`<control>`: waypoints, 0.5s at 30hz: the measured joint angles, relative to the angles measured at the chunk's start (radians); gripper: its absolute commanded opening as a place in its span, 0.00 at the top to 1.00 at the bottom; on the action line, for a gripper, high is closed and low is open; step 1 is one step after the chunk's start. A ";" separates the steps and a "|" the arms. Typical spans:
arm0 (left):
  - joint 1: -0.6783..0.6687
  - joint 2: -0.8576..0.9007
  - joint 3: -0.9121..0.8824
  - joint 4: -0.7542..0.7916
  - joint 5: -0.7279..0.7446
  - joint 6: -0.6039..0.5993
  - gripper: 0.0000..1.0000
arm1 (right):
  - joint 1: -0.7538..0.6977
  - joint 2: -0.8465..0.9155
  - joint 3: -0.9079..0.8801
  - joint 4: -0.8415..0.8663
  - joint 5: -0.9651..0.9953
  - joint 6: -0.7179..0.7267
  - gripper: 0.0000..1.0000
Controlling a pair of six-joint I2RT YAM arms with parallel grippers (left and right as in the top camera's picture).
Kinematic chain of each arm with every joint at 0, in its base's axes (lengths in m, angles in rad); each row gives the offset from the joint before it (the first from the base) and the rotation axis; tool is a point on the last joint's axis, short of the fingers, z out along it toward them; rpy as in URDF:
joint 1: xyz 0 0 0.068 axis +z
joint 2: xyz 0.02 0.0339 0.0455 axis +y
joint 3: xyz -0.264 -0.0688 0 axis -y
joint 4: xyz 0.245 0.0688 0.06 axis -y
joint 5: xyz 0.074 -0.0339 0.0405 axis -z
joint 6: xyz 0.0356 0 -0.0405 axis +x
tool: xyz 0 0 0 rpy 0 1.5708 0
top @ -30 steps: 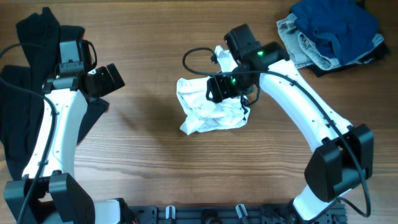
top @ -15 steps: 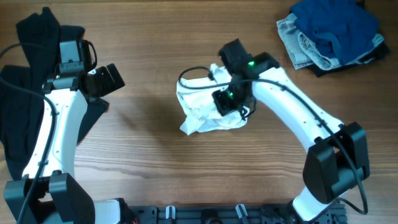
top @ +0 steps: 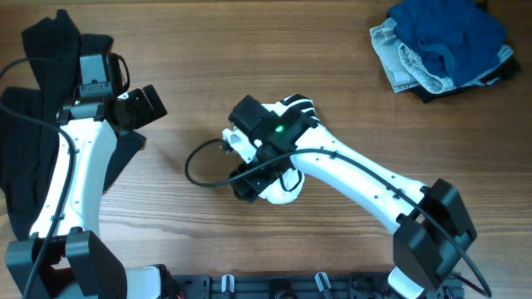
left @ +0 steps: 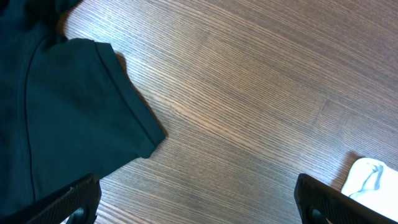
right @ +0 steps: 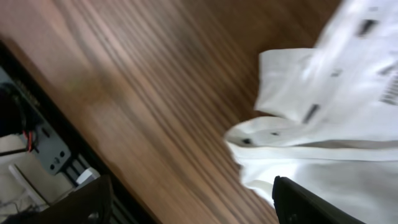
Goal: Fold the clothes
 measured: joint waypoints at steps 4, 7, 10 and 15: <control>0.000 0.000 0.000 0.000 0.000 0.000 0.00 | -0.096 0.000 0.002 0.094 0.054 0.006 0.32; 0.000 0.000 0.000 0.000 0.000 0.000 0.00 | -0.155 0.000 0.003 0.184 0.127 0.012 0.36; 0.000 0.000 0.000 0.000 0.000 0.000 0.00 | -0.164 0.005 0.005 0.222 0.219 0.011 0.39; 0.000 0.002 0.000 0.000 0.000 0.000 0.00 | -0.163 0.077 0.008 0.251 0.291 0.020 0.44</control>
